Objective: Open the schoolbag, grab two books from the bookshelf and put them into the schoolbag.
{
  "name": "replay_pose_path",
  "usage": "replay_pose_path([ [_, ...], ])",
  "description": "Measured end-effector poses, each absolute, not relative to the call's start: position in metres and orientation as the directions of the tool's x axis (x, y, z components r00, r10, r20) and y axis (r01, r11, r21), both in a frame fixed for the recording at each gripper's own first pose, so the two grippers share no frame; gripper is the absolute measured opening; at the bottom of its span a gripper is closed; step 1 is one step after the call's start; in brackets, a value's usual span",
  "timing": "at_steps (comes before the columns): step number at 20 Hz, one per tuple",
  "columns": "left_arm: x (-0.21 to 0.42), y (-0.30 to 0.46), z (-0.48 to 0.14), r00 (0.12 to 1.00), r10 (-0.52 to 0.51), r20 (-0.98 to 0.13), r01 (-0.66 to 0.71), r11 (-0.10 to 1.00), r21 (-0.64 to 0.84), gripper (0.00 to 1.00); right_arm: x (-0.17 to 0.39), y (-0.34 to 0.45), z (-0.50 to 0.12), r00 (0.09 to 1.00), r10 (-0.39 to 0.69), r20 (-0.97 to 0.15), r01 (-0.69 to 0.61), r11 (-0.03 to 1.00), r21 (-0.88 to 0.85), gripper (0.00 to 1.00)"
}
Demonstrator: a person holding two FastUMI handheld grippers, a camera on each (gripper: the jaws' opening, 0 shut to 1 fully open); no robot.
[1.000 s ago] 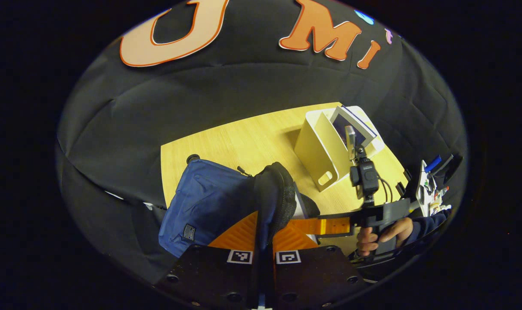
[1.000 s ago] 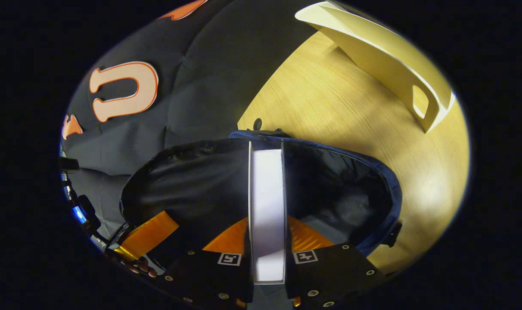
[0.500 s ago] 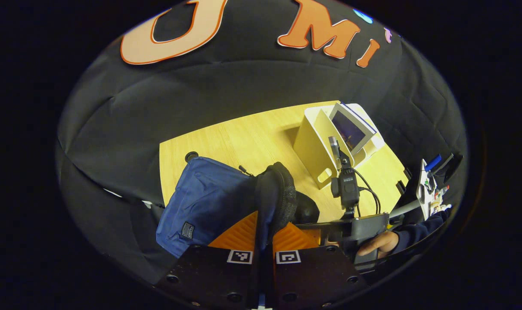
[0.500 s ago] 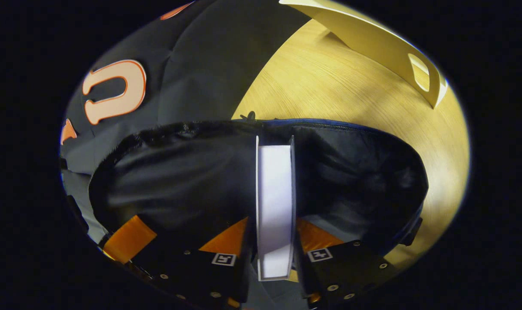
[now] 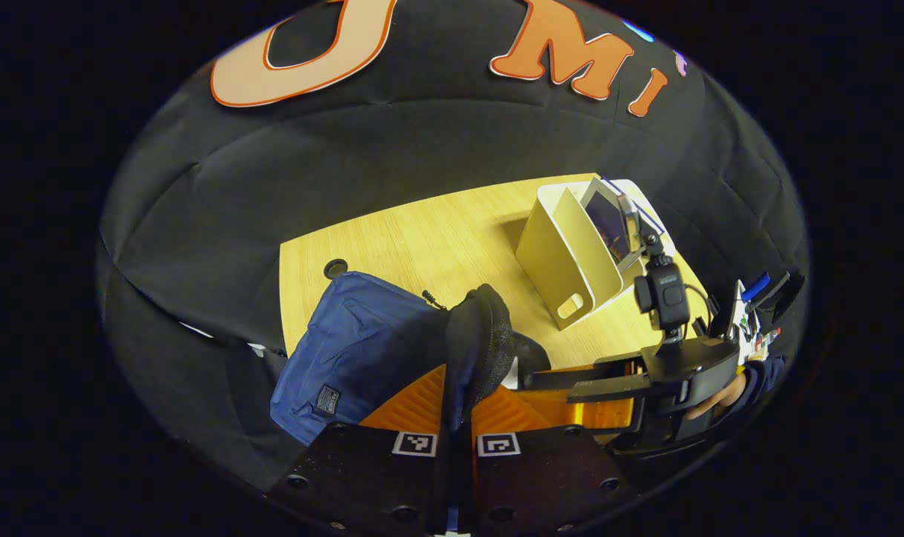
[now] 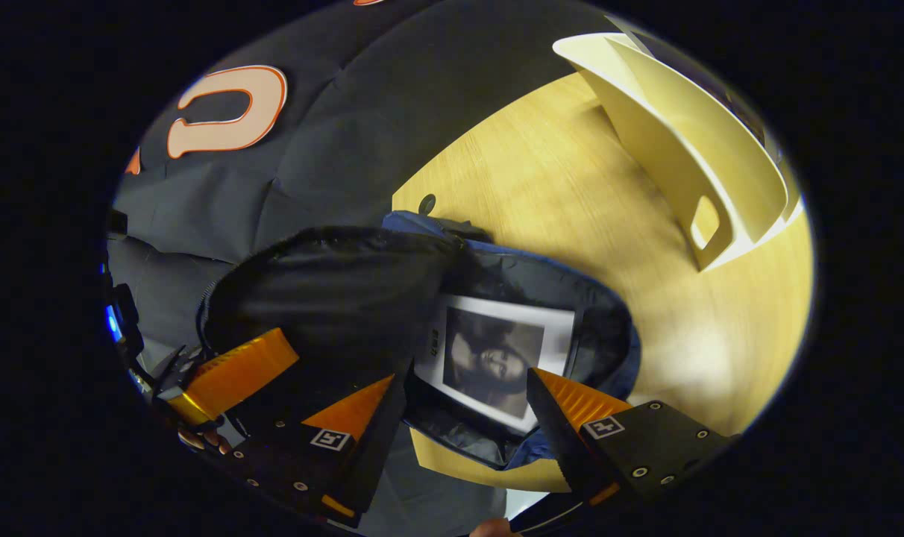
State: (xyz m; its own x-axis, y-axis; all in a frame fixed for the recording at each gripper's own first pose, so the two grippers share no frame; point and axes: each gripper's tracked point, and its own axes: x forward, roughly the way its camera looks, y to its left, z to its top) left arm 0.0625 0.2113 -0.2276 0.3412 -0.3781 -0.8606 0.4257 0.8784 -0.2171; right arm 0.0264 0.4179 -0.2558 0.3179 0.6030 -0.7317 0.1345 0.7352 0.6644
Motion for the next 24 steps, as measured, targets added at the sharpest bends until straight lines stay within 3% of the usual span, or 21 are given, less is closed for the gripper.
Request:
replay_pose_path([
  [10, 0.063, 0.207, -0.236, 0.336, -0.357, -0.872, 0.422, 0.884, -0.199, 0.06, 0.070, 0.283, -0.189, 0.417, 0.396, -0.818, -0.047, 0.908, 0.415, 0.97],
  [17, 0.064, 0.204, -0.243, 0.335, -0.350, -0.875, 0.396, 0.895, -0.206, 0.06, 0.098, 0.214, -0.149, 0.441, 0.298, -0.847, -0.176, 0.954, 0.244, 0.97],
  [24, 0.065, 0.207, -0.248, 0.332, -0.341, -0.879, 0.364, 0.907, -0.214, 0.06, 0.143, 0.163, -0.132, 0.415, 0.237, -0.878, -0.176, 0.968, 0.178, 0.97],
])
